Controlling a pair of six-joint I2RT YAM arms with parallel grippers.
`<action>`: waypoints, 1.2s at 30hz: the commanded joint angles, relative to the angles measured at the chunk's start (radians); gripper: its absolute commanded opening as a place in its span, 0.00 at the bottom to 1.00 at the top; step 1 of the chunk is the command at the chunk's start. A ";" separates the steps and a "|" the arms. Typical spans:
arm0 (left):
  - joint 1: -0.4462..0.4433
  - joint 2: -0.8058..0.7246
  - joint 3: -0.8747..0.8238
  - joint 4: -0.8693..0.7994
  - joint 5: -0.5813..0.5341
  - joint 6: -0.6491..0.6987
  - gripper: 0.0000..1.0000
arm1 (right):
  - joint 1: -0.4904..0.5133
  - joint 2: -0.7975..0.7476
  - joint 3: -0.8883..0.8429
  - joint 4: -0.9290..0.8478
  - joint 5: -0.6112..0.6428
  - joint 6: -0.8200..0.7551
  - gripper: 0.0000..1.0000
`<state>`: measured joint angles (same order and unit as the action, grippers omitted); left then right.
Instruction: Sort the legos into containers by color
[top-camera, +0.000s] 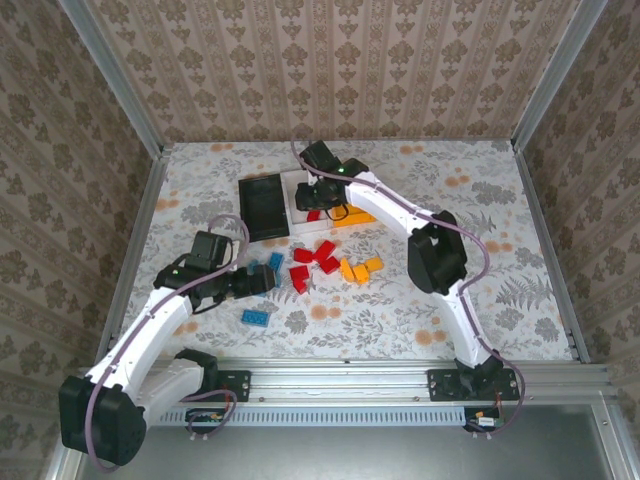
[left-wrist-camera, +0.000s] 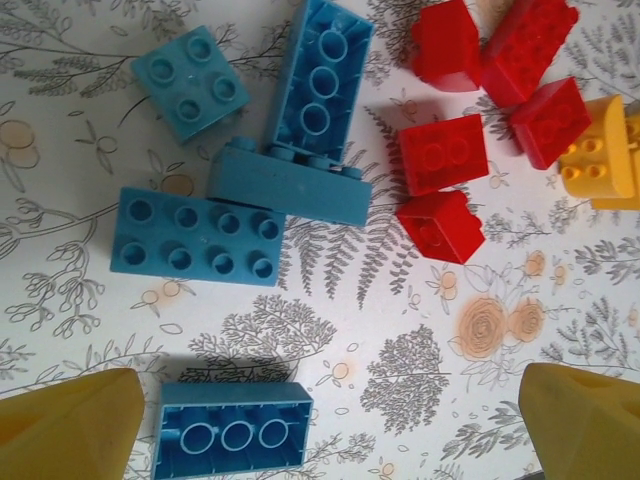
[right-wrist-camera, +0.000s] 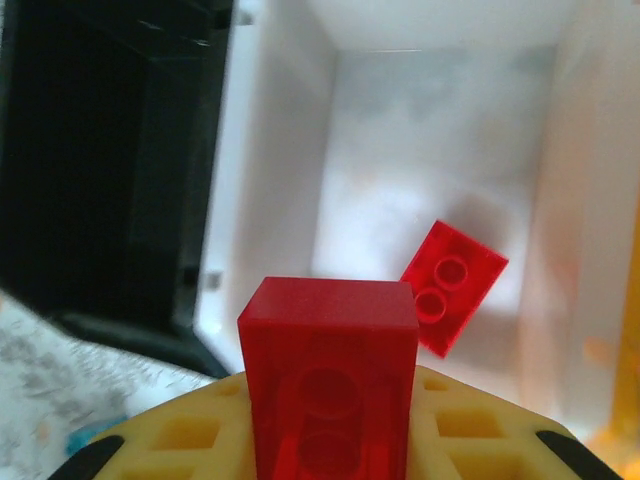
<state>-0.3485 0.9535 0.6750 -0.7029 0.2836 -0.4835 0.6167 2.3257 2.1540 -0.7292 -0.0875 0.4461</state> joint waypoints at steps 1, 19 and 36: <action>-0.019 -0.006 0.024 -0.047 -0.048 -0.041 0.98 | -0.014 0.076 0.111 -0.062 -0.042 -0.035 0.34; -0.343 0.159 0.072 -0.222 -0.354 -0.178 0.96 | -0.015 -0.253 -0.062 -0.022 -0.084 -0.047 0.61; -0.340 0.252 -0.013 -0.118 -0.327 -0.166 0.95 | -0.023 -0.826 -0.807 0.010 -0.023 -0.014 0.74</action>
<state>-0.6922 1.1988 0.6819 -0.8368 -0.0517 -0.6441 0.5980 1.5425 1.3979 -0.7090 -0.1356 0.4065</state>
